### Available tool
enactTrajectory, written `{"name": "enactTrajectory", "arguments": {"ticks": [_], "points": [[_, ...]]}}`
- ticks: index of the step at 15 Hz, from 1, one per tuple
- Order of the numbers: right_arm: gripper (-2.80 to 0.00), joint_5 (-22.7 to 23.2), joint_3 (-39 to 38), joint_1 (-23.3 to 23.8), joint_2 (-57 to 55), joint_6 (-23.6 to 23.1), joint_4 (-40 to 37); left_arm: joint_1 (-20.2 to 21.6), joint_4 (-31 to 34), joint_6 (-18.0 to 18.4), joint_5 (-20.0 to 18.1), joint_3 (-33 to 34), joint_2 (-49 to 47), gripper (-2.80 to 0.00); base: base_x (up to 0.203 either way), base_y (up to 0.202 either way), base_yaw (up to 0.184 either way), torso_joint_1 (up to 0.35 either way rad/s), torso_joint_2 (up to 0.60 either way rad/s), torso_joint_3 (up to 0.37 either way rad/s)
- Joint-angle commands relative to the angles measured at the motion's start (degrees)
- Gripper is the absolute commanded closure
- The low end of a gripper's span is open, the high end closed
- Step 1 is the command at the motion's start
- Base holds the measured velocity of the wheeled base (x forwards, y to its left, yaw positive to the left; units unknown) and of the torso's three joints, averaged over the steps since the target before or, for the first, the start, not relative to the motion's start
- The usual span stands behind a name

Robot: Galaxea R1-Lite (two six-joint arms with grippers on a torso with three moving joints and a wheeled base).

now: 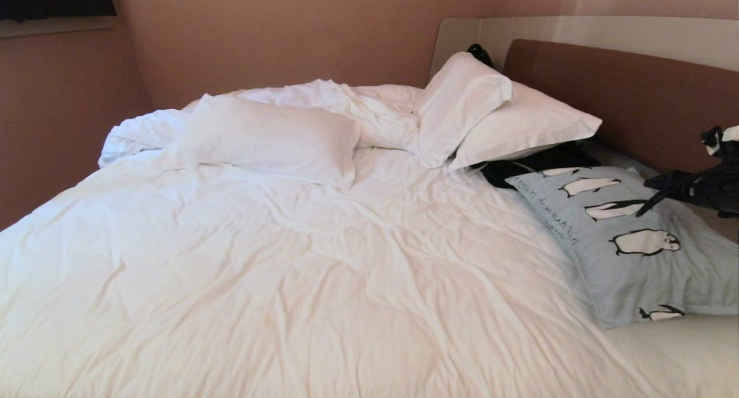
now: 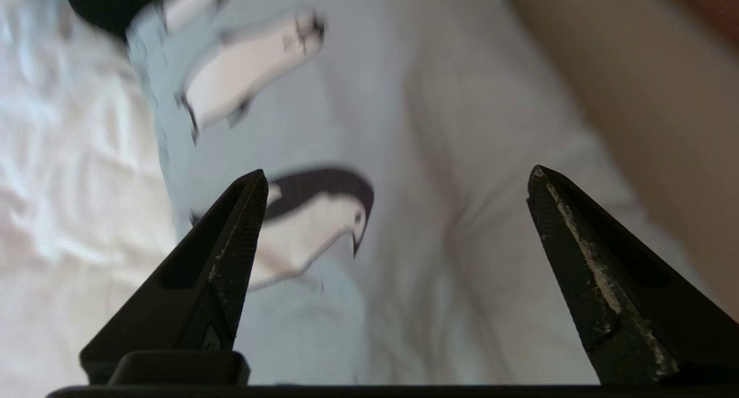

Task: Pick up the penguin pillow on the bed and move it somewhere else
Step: Pick up the pillow

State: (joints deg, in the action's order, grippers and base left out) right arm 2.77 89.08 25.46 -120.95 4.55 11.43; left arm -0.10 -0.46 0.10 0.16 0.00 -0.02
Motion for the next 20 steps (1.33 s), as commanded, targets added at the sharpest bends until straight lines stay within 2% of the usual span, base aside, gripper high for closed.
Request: {"name": "enactTrajectory", "arguments": {"ticks": [1, 13, 20], "points": [[-2.8, 1.1, 1.5, 0.3, -2.2, 0.2, -15.2, 0.0, 0.0, 0.0, 0.1, 0.0, 0.0, 0.0, 0.0, 0.0, 0.0, 0.0, 0.0, 0.0], [-2.8, 2.9, 1.9, 1.1, -3.5, 0.9, -14.9, 0.0, 0.0, 0.0, 0.1, 0.0, 0.0, 0.0, 0.0, 0.0, 0.0, 0.0, 0.0, 0.0], [-2.8, 4.4, 1.8, 1.1, -8.1, 0.6, -14.5, 0.0, 0.0, 0.0, 0.0, 0.0, 0.0, 0.0, 0.0, 0.0, 0.0, 0.0, 0.0, 0.0]]}}
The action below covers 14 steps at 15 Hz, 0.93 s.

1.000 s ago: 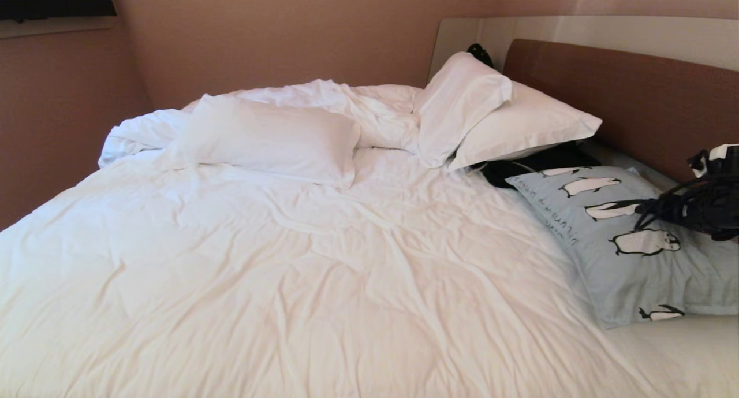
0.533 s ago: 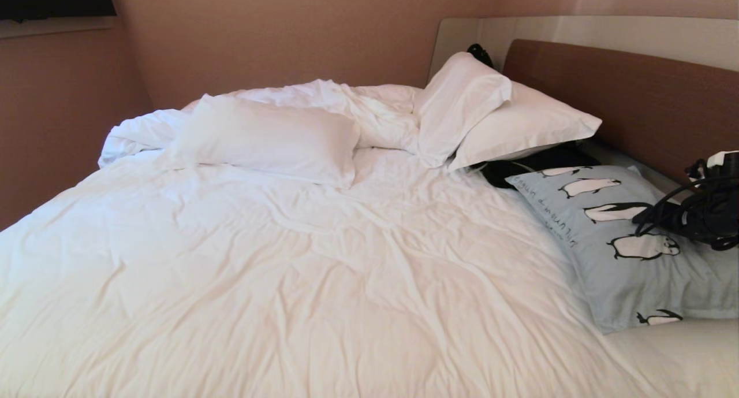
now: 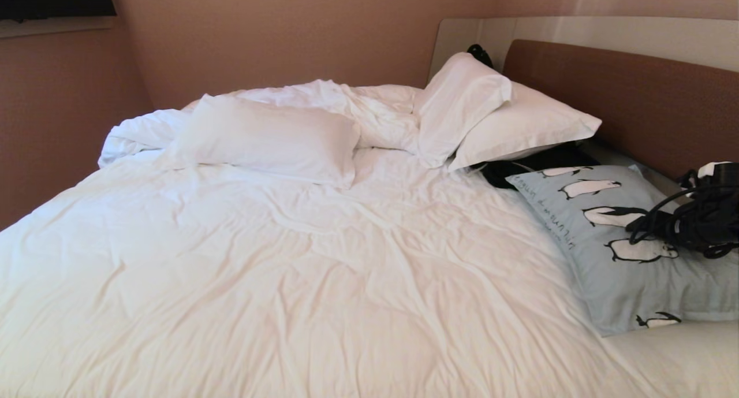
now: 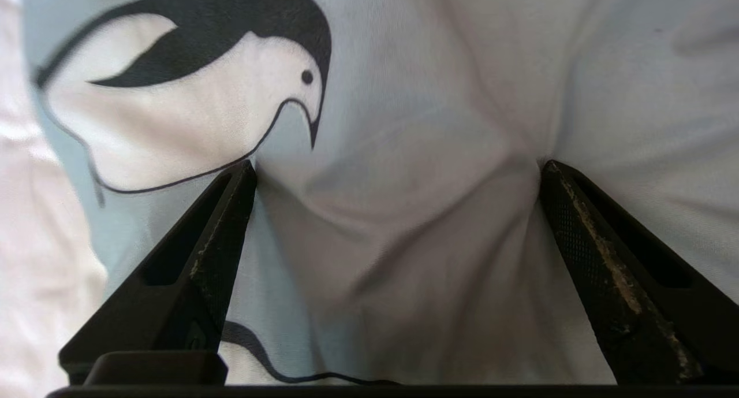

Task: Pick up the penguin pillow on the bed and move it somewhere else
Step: Pick up the pillow

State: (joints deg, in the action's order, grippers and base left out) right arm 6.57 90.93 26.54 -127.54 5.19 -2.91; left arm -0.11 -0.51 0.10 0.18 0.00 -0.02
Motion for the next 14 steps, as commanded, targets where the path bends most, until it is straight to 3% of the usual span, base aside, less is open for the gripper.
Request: {"name": "enactTrajectory", "arguments": {"ticks": [1, 14], "points": [[-2.8, 1.1, -0.1, -0.1, -2.3, -0.2, -0.2, 0.0, 0.0, 0.0, 0.0, 0.0, 0.0, 0.0, 0.0, 0.0, 0.0, 0.0, 0.0, 0.0], [-2.8, 1.5, -0.3, -1.3, -6.0, -1.5, -0.5, 0.0, 0.0, 0.0, 0.0, 0.0, 0.0, 0.0, 0.0, 0.0, 0.0, 0.0, 0.0, 0.0]]}}
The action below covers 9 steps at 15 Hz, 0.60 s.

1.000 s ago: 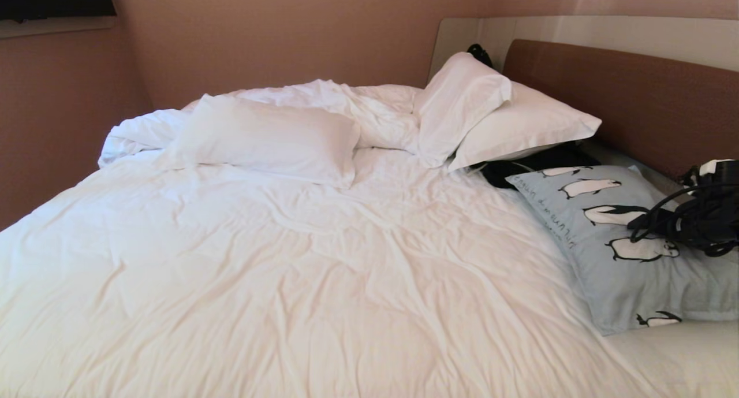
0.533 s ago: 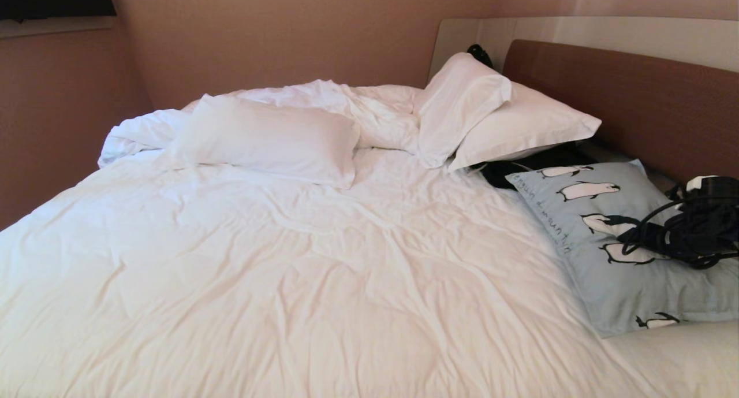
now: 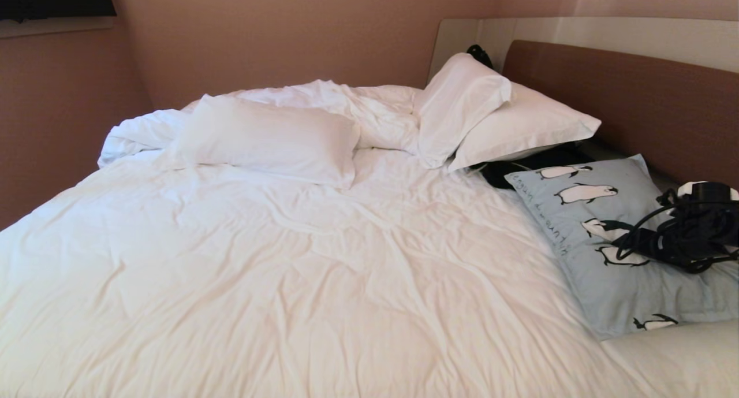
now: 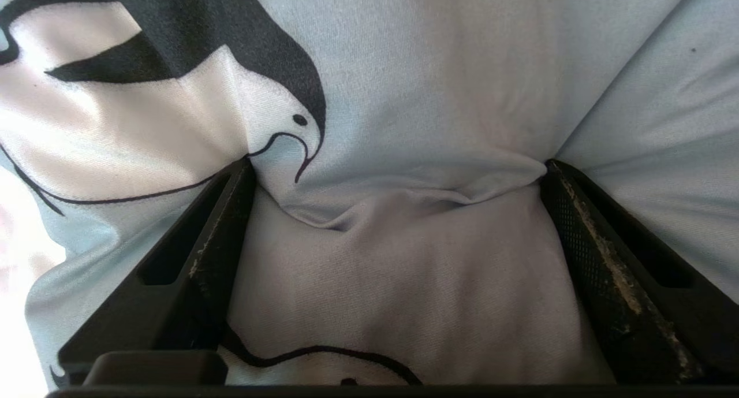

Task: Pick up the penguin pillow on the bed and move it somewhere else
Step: Pick up the pillow

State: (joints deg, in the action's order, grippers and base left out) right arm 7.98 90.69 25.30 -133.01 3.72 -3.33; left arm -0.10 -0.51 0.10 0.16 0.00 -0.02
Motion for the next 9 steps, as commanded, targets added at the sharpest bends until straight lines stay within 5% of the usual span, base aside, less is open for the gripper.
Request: {"name": "enactTrajectory", "arguments": {"ticks": [1, 2, 3, 9], "points": [[-2.8, 0.1, -0.2, -0.1, -0.6, -0.1, 0.0, 0.0, 0.0, 0.0, 0.0, 0.0, 0.0, 0.0, 0.0, 0.0, 0.0, 0.0, 0.0, 0.0], [-2.8, 0.1, -0.2, -0.1, -0.6, 0.1, 0.0, 0.0, 0.0, 0.0, 0.1, 0.0, 0.0, 0.0, 0.0, 0.0, 0.0, 0.0, 0.0, 0.0], [0.0, 0.1, -0.1, -0.1, -0.5, 0.1, 0.0, 0.0, 0.0, 0.0, 0.0, 0.0, 0.0, 0.0, 0.0, 0.0, 0.0, 0.0, 0.0, 0.0], [0.0, 0.6, -0.6, 0.0, 5.0, 1.2, -0.1, 0.0, 0.1, 0.0, 0.0, 0.0, 0.0, 0.0, 0.0, 0.0, 0.0, 0.0, 0.0, 0.0]]}}
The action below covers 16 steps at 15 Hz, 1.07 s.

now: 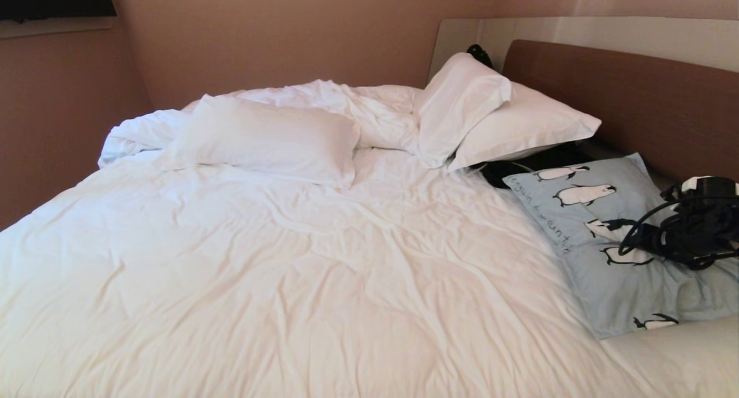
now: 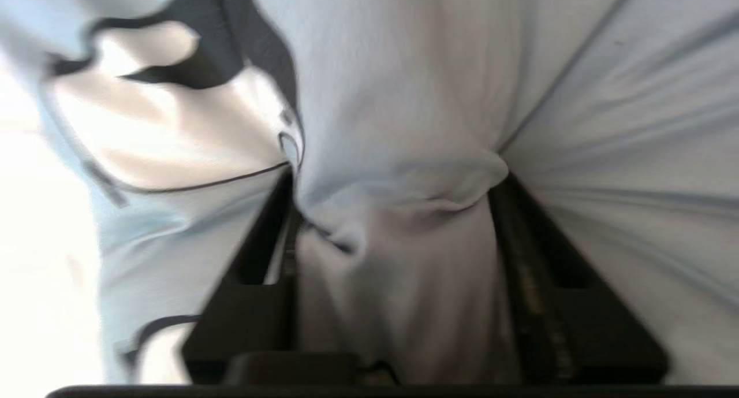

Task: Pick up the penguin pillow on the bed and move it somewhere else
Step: Pick up the pillow

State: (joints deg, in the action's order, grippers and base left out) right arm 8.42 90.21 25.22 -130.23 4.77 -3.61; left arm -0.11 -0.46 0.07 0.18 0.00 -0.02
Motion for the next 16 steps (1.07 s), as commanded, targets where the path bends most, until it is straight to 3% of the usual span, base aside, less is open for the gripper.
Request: {"name": "enactTrajectory", "arguments": {"ticks": [1, 3, 8, 13, 16], "points": [[0.0, 0.4, -0.3, 0.0, 3.5, 0.6, 0.1, 0.0, -0.1, 0.0, 0.0, 0.0, 0.0, 0.0, 0.0, 0.0, 0.0, 0.0, 0.0, 0.0], [0.0, 2.4, -0.6, 0.0, 6.6, 3.3, 0.0, 0.0, 0.0, 0.0, 0.0, 0.0, 0.0, 0.0, 0.0, 0.0, 0.0, 0.0, 0.0, 0.0], [0.0, 14.6, -0.3, 0.1, 11.8, 9.7, -3.2, 0.0, -0.1, 0.0, 0.0, 0.0, 0.0, 0.0, 0.0, 0.0, 0.0, 0.0, 0.0, 0.0], [0.0, 15.8, -1.0, 0.1, 16.2, 12.1, -3.8, 0.0, -0.1, 0.0, 0.1, 0.0, 0.0, 0.0, 0.0, 0.0, 0.0, 0.0, 0.0, 0.0], [0.0, 20.0, -1.5, 0.1, 19.6, 14.7, -4.0, 0.0, 0.0, 0.0, 0.0, 0.0, 0.0, 0.0, 0.0, 0.0, 0.0, 0.0, 0.0, 0.0]]}}
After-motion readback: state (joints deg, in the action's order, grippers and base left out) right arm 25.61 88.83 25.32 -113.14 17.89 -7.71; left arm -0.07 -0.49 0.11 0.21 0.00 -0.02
